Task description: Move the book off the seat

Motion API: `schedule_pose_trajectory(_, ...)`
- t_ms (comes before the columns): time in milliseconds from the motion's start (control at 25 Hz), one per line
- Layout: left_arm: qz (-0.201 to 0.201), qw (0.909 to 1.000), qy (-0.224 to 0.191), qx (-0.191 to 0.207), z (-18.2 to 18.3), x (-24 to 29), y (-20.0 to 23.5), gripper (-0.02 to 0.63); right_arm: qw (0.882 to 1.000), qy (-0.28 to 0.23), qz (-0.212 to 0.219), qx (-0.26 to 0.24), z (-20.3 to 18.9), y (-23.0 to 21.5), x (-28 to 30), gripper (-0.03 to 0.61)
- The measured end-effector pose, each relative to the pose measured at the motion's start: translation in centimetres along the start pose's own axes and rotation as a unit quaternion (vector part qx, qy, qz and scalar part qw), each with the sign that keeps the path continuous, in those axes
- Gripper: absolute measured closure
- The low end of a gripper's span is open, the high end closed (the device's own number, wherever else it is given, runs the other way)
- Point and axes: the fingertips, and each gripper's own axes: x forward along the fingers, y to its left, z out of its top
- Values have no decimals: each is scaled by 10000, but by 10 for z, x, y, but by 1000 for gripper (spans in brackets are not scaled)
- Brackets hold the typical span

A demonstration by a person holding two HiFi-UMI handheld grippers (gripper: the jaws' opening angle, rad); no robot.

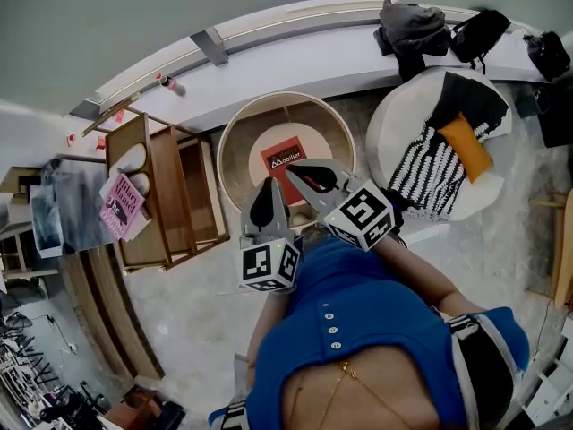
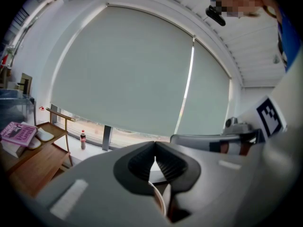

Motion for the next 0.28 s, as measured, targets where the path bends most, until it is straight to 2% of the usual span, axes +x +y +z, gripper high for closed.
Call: schedule_pose_trajectory(280, -27, 10000, 33, 18, -4, 5, -1, 614, 10000, 22, -2, 11, -3, -4, 1, 580)
